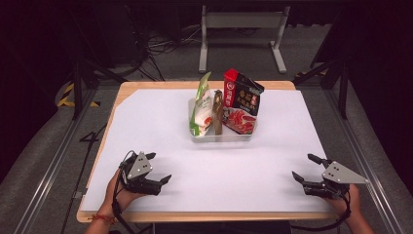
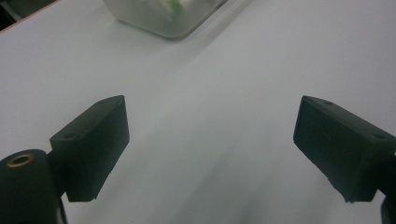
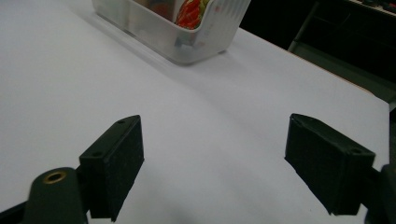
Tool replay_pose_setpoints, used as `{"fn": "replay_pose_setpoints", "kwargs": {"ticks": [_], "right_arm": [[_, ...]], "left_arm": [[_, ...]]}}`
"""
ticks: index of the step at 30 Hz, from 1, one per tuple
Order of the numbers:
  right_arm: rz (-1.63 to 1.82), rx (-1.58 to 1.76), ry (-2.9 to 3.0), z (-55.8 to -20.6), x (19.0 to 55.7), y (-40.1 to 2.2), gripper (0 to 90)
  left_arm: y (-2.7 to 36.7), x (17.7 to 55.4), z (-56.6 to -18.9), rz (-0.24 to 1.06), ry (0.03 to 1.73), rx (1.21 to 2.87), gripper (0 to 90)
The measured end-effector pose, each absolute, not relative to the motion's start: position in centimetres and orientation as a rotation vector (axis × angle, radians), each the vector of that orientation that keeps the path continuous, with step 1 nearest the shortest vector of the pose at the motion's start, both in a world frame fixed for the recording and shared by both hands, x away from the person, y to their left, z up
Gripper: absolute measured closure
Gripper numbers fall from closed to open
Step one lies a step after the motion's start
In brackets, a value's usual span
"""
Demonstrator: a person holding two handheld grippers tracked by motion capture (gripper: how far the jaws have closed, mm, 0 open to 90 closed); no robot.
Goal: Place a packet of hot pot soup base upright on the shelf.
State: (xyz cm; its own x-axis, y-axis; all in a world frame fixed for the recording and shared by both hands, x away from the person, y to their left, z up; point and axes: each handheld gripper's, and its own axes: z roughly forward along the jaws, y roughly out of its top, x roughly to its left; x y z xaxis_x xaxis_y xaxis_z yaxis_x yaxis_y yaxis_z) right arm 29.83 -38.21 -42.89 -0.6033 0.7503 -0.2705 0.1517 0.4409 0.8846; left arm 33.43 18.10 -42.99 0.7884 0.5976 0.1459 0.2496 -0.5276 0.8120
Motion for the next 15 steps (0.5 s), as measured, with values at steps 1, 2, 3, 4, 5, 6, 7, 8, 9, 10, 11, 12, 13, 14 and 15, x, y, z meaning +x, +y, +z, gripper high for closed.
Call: {"fn": "replay_pose_setpoints", "kwargs": {"ticks": [1,2,3,4,5,6,7,8,9,10,11,12,13,14,15], "right_arm": [[1.153,0.756,2.028,-42.91,29.81,-38.17,20.1],[1.153,0.754,2.031,-42.91,29.8,-38.15,20.1],[1.154,0.748,2.035,-42.9,29.8,-38.14,20.2],[1.153,0.745,2.034,-42.89,29.8,-38.13,20.2],[1.153,0.745,2.032,-42.87,29.79,-38.12,20.2],[1.155,0.745,2.03,-42.86,29.79,-38.1,20.2],[1.155,0.744,2.031,-42.86,29.79,-38.09,20.2],[1.152,0.745,2.033,-42.89,29.81,-38.08,20.1],[1.148,0.745,2.033,-42.92,29.84,-38.07,20.1],[1.134,0.749,2.032,-42.98,29.88,-38.04,20.1],[1.134,0.749,2.032,-42.98,29.88,-38.04,20.1],[1.123,0.75,2.03,-43.0,29.91,-38.01,20.1],[1.115,0.749,2.03,-43.02,29.92,-37.97,20.1],[1.113,0.748,2.028,-43.02,29.91,-37.92,20.1],[1.11,0.744,2.028,-43.01,29.92,-37.87,20.1]], "left_arm": [[18.07,33.44,-42.98,0.527,0.625,2.133,11.2],[18.04,33.44,-42.96,0.53,0.625,2.134,11.2],[18.01,33.45,-42.93,0.533,0.621,2.137,11.2],[17.99,33.46,-42.91,0.535,0.621,2.137,11.2],[17.99,33.49,-42.9,0.535,0.622,2.137,11.2],[17.99,33.51,-42.91,0.533,0.623,2.136,11.2],[17.99,33.55,-42.94,0.532,0.625,2.137,11.2],[17.98,33.56,-42.96,0.532,0.627,2.139,11.2],[17.98,33.58,-42.97,0.534,0.628,2.14,11.1],[17.99,33.6,-42.95,0.537,0.627,2.143,11.0],[18.01,33.6,-42.93,0.54,0.628,2.144,11.0],[18.04,33.61,-42.87,0.545,0.626,2.144,11.0],[18.11,33.59,-42.81,0.549,0.63,2.137,11.0],[18.17,33.59,-42.78,0.545,0.635,2.134,10.9],[18.22,33.57,-42.76,0.547,0.636,2.135,11.0]]}}
